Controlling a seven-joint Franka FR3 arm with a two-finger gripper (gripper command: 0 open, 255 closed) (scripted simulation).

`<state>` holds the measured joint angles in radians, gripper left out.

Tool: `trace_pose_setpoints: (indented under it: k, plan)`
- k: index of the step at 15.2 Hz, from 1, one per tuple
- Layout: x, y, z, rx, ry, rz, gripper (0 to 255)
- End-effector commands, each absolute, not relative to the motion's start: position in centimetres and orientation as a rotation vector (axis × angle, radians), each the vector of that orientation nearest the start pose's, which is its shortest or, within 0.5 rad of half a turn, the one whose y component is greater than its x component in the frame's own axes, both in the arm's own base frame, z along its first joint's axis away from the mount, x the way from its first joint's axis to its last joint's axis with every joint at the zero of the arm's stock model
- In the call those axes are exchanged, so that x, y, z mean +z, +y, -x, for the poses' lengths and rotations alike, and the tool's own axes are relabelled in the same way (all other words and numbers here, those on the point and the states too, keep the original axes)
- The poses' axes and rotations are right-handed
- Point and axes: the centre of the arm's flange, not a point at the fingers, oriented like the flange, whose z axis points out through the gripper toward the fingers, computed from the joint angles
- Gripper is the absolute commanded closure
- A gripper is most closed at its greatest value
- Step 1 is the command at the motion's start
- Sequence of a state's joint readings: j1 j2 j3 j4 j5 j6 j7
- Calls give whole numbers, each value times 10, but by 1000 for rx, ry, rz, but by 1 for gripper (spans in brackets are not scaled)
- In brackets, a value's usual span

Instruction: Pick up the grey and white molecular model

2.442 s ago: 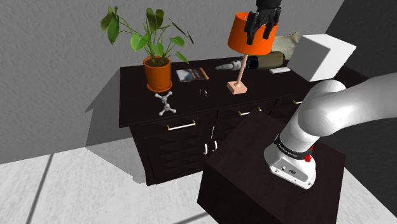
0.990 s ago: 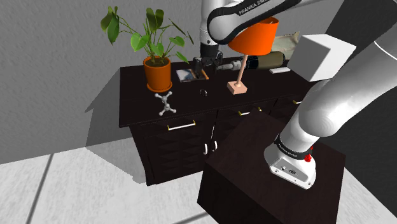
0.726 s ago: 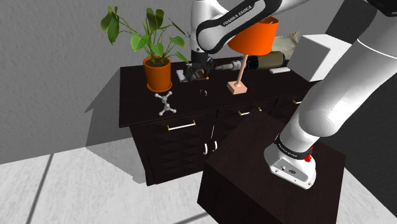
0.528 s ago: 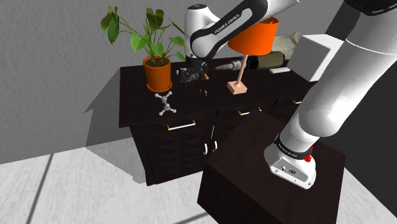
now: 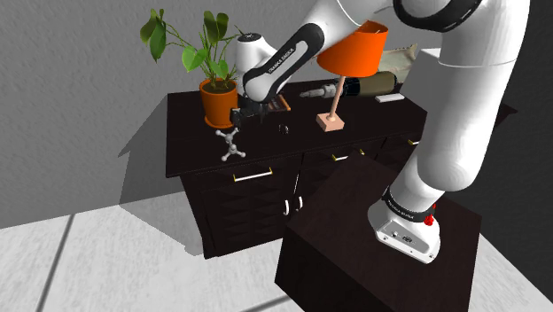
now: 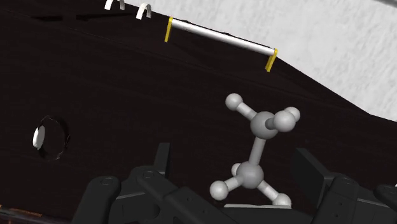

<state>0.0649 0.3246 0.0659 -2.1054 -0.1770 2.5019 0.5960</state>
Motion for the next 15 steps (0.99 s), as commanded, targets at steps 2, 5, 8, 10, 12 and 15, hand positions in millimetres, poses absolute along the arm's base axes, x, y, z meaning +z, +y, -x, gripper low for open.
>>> trace_pose_setpoints:
  k: [2,5,8,10,12,15]
  plan:
    - [242,86,-609,-178,540,3148,0]
    - [215,94,-636,-194,554,3144,0]
    - [189,103,-663,-210,567,3140,0]
    - [180,105,-673,-215,572,3139,0]
    - [170,105,-673,-215,572,3139,0]
    - [154,105,-673,-215,572,3139,0]
